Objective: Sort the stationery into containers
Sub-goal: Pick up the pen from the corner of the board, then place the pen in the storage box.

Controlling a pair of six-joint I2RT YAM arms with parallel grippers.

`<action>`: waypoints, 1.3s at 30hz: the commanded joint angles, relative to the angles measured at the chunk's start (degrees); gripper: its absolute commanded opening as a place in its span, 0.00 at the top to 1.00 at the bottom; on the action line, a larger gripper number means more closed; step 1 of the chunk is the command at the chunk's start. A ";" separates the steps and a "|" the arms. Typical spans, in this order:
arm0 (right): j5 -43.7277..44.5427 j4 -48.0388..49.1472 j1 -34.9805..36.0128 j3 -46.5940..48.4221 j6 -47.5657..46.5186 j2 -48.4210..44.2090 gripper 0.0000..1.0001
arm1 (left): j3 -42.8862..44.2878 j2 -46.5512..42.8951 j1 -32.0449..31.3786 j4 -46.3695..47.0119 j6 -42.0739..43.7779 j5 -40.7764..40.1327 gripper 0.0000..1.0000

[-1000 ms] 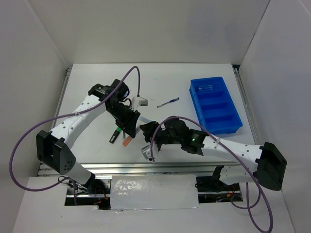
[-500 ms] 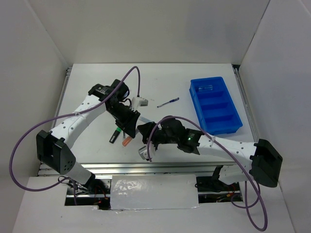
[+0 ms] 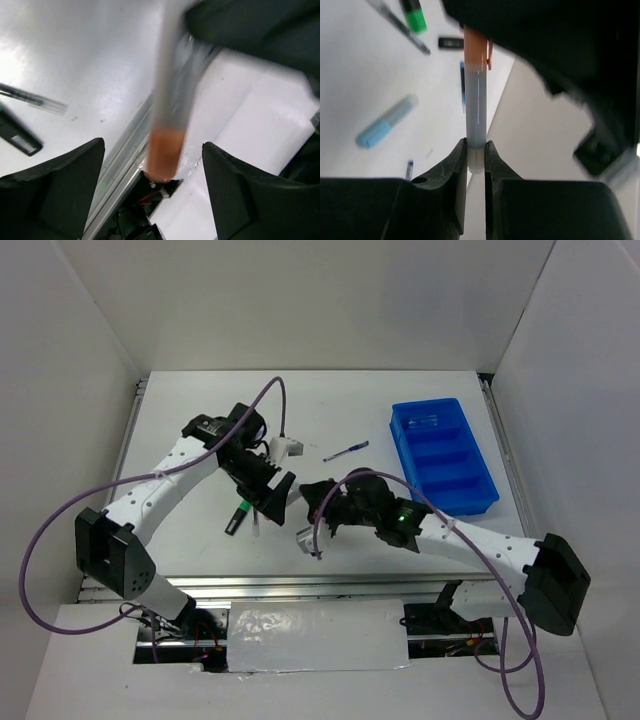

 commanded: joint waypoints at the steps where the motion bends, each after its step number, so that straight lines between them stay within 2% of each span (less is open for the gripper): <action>1: -2.48 -5.96 -7.90 -0.91 -1.50 -6.76 1.00 | 2.79 -3.72 2.95 4.37 -3.41 -2.40 0.08; 2: -3.01 -7.73 -7.94 -1.00 -1.68 -7.56 1.00 | 3.50 -4.07 6.01 5.08 -3.42 -2.13 0.07; 3: -3.63 -9.84 -12.38 -0.74 -2.29 -9.22 1.00 | 4.11 -4.51 7.78 6.13 -4.64 -1.69 0.01; 5: -5.47 -15.45 -17.49 -0.13 -3.35 -10.11 1.00 | 4.30 -6.43 11.99 10.69 -6.13 -1.25 0.01; 6: -6.18 -17.49 -23.44 1.01 -5.35 -10.20 1.00 | 4.21 -7.14 12.98 11.93 -6.32 -1.43 0.01; 8: -7.93 -22.49 -30.06 3.03 -10.52 -8.46 1.00 | 2.98 -9.24 13.69 15.52 -6.67 -3.00 0.01; 9: -8.64 -23.65 -36.70 3.74 -12.38 -7.40 1.00 | 1.76 -9.87 13.60 16.59 -6.67 -3.53 0.01; 11: -9.34 -26.20 -42.72 6.89 -17.90 -3.12 1.00 | 0.43 -10.84 13.43 18.43 -6.76 -3.28 0.01; 12: -9.35 -26.64 -47.88 8.30 -19.16 -1.43 1.00 | -0.70 -11.01 13.34 18.70 -6.84 -3.01 0.01; 16: -7.59 -26.40 -56.08 15.68 -23.30 6.92 1.00 | -2.21 -10.40 12.72 18.79 -6.85 -2.04 0.01; 19: -6.19 -25.68 -59.34 19.37 -24.79 12.98 1.00 | -3.17 -10.57 12.55 19.49 -6.85 -1.95 0.01; 28: 1.45 -23.31 -62.96 21.76 -26.73 20.54 1.00 | -6.25 -11.01 12.72 20.20 -6.67 -2.83 0.01; 38: 1.29 -19.01 -66.12 23.26 -29.89 26.00 1.00 | -7.48 -10.66 12.11 21.43 -5.09 -4.24 0.01; 39: 1.29 -18.39 -66.13 22.99 -30.24 26.79 0.96 | -7.57 -10.66 11.76 21.52 -4.57 -4.59 0.01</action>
